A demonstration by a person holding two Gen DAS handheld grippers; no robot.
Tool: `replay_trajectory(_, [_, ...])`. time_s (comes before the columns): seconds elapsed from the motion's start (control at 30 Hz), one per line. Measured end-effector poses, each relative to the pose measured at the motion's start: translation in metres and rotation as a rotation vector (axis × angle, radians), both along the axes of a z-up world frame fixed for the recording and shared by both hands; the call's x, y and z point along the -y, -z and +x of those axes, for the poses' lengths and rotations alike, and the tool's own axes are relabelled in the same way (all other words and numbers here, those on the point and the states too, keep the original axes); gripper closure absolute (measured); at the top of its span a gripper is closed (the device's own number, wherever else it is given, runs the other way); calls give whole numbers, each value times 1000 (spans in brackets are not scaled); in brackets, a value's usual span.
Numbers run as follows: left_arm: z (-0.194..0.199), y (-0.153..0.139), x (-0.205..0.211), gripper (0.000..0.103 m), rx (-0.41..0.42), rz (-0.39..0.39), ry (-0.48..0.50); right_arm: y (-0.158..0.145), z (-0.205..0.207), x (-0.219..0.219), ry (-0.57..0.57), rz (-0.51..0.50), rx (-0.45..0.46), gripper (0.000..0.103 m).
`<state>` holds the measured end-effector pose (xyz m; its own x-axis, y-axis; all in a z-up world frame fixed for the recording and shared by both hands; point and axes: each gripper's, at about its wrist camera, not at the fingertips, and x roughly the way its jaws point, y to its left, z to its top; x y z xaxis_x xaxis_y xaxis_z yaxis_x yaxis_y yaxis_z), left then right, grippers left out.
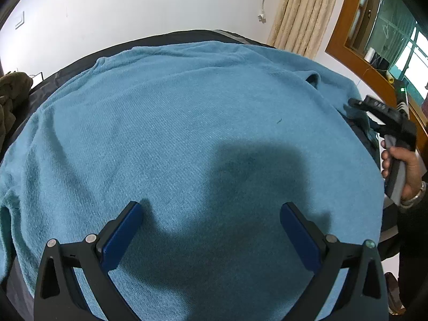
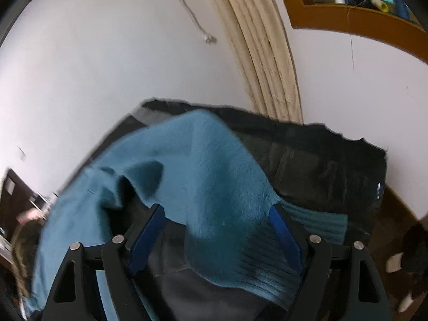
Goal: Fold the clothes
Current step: 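Lift the sleeve with the right gripper and fold it across the sweater body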
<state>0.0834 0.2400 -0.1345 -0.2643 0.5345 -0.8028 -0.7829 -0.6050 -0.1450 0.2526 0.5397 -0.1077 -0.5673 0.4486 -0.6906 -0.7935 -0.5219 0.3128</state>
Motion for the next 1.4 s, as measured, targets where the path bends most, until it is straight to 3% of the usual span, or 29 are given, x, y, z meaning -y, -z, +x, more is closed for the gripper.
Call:
replay_trajectory(0.07, [-1,0,0,0,4,4,-1,2,-4,2,-6,37,49,25])
replay_trajectory(0.1, [-1,-1,0,0,7,7,-2,2,-4,1,-5,41,59,32])
replay_trajectory(0.2, [-3,-2,2,0,25,20,-4,3,2,-10,23,46,90,72])
replay_trajectory(0.23, [-4,-2,3,0,34,25,-6,3,5,-15,28,31,81,79])
replay_trajectory(0.33, [-9,-5,7,0,71,50,-14,-6,12,-26,42,14,40,88])
replay_trajectory(0.5, [-13,-16,14,0,52,78,-39,-73,2,-5,20,185,-75,88])
replay_trajectory(0.6, [-19,-21,21,0,47,99,-70,-108,-20,23,-49,297,-114,89])
replay_trajectory(0.73, [-33,-21,35,0,102,150,-124,-130,-61,66,-202,353,-154,89])
replay_trajectory(1.0, [-53,-23,57,0,95,169,-255,-114,-110,158,-492,316,-129,88])
replay_trajectory(1.27, [-72,-22,80,0,110,190,-359,-56,-123,198,-788,127,-111,85])
replay_trajectory(1.37, [-69,-21,76,0,105,181,-344,-44,-110,202,-838,96,-123,79])
replay_trajectory(1.4, [-68,-21,74,0,100,176,-338,-43,-104,202,-853,87,-128,72])
